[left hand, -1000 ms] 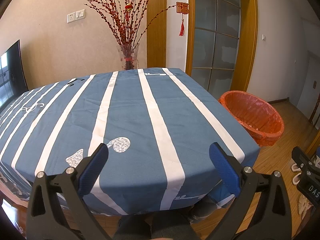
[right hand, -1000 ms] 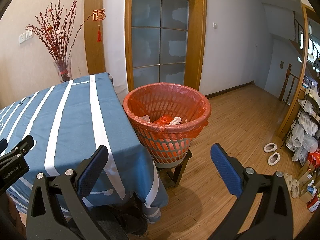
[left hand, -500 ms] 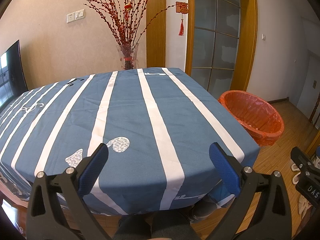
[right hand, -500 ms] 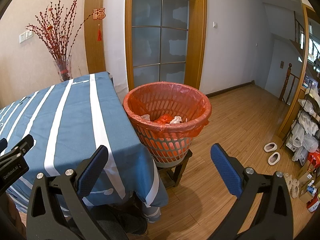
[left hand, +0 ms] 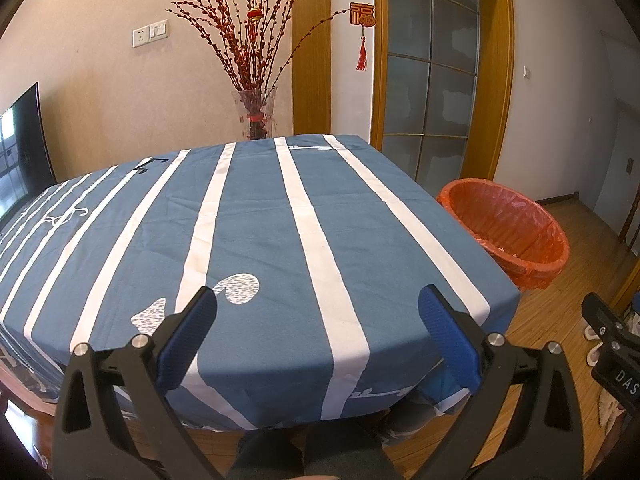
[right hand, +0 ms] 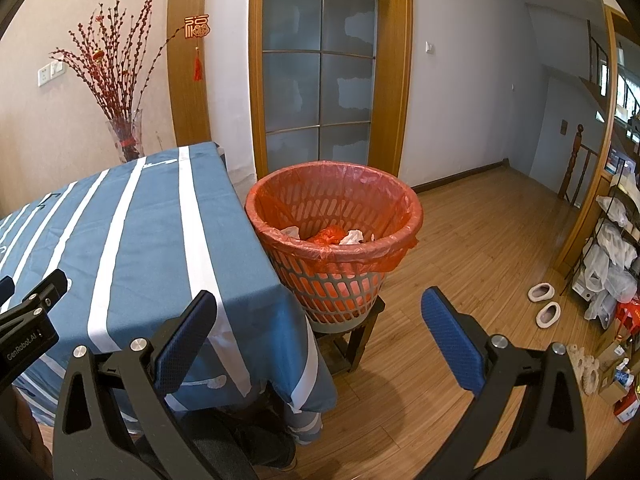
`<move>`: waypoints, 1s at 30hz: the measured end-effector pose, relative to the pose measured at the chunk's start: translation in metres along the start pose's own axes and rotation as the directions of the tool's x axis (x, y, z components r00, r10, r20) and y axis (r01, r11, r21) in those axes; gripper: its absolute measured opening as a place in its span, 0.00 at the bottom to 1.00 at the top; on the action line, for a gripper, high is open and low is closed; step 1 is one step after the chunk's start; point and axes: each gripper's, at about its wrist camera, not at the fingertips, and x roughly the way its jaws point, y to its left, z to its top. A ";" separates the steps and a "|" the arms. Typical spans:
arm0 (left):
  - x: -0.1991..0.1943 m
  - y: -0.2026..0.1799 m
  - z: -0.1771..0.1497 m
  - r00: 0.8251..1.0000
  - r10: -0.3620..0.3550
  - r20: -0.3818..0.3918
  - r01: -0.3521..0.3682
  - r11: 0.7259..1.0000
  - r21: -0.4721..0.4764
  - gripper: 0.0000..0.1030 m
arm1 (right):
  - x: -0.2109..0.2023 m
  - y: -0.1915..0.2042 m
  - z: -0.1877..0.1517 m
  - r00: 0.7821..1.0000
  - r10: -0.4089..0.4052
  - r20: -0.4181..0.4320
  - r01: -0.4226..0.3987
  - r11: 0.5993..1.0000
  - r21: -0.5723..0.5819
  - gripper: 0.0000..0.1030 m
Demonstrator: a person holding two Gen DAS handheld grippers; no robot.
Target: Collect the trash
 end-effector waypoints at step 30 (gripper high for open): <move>0.002 0.004 -0.003 1.000 0.000 -0.008 0.000 1.000 0.009 0.96 | -0.005 0.003 -0.011 1.000 0.001 -0.008 -0.001 1.000 0.001 0.98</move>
